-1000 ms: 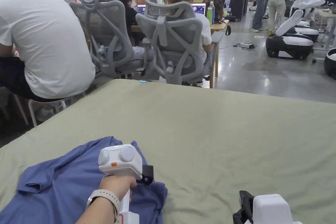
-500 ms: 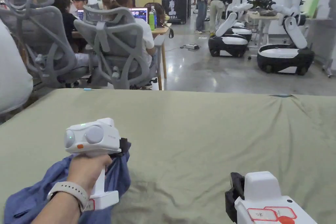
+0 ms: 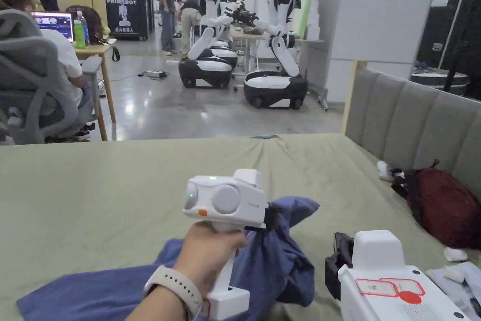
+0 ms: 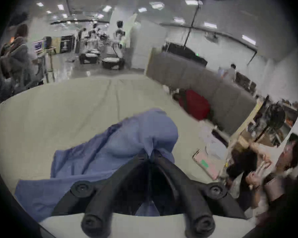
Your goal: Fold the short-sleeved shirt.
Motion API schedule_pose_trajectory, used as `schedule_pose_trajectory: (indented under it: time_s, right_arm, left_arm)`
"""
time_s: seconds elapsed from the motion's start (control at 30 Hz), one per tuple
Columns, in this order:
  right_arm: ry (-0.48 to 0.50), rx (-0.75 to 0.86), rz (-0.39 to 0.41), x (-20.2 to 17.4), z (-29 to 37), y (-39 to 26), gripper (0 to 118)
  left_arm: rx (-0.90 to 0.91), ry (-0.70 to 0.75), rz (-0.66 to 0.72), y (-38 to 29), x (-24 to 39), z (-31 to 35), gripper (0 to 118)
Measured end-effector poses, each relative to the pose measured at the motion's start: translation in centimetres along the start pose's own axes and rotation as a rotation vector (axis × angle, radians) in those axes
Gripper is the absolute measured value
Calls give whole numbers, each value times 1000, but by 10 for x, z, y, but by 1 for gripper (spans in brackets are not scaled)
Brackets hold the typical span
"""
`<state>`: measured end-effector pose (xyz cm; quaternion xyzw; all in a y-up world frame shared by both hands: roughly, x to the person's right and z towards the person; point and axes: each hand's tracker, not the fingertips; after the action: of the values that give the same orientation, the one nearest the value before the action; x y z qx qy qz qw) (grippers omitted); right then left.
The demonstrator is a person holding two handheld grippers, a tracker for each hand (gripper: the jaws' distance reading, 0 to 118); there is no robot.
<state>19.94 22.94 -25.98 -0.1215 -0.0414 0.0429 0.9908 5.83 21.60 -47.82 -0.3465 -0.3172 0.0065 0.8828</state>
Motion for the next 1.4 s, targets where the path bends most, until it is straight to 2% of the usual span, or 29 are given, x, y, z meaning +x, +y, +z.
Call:
schedule_pose_trajectory:
  time_s: [0.2,0.33,0.4,0.43,0.47,0.5,0.53,0.57,0.63,0.73,0.77,0.8,0.83,0.93,0.97,1.0,1.07,1.13,1.2,1.33,1.4]
  right_arm:
    - [-29,-29,7,20,-8,-12,0]
    - [-17,-45,9,19,-14,-15,0]
    - [-7,-51,11,15,-17,-15,0]
    - [0,-51,10,12,-18,-15,0]
    - [7,-52,10,10,-20,-15,0]
    - [14,-53,10,7,-21,-15,0]
    - [28,-53,9,4,-22,-16,0]
    - [38,-55,10,0,-24,-16,0]
    - [56,-57,18,-7,-28,-18,0]
    - [73,-58,19,-17,-31,-20,0]
    - [84,-57,18,-21,-32,-20,0]
    - [92,-56,20,-25,-32,-21,0]
    - [98,-54,24,-29,-33,-21,0]
    - [130,-54,24,-40,-35,-22,0]
    - [140,-54,24,-44,-36,-22,0]
    - [148,-51,27,-48,-35,-22,0]
    - [162,-49,26,-53,-36,-22,0]
    - [174,-51,25,-55,-36,-22,0]
    - [178,-52,30,-56,-35,-22,0]
    - [193,-66,42,-56,-36,-22,0]
    - [193,-68,45,-56,-36,-22,0]
  left_arm:
    - [-185,153,52,-69,-14,-85,1]
    - [-164,155,61,-82,-22,-85,1]
    - [-110,120,81,-78,-25,-69,8]
    - [-75,95,95,-76,-26,-57,24]
    - [-4,104,104,-75,-26,-41,67]
    - [70,132,97,-75,-26,-24,93]
    - [139,162,79,-75,-25,-6,113]
    - [213,183,56,-78,-24,15,117]
    - [352,225,37,-87,-22,60,117]
    - [532,377,24,-117,-21,126,116]
    - [559,418,8,-131,-24,146,113]
    - [578,466,4,-143,-24,163,105]
    - [589,511,5,-157,-27,179,88]
    - [560,632,-7,-188,-36,208,62]
    - [535,672,-15,-194,-40,213,15]
    - [529,689,-3,-197,-43,218,0]
    - [523,631,39,-196,-53,232,0]
    - [480,662,46,-184,-67,238,0]
    - [350,649,80,-163,-103,237,0]
    - [83,434,381,-127,-212,219,0]
    - [-16,526,365,-116,-249,202,0]
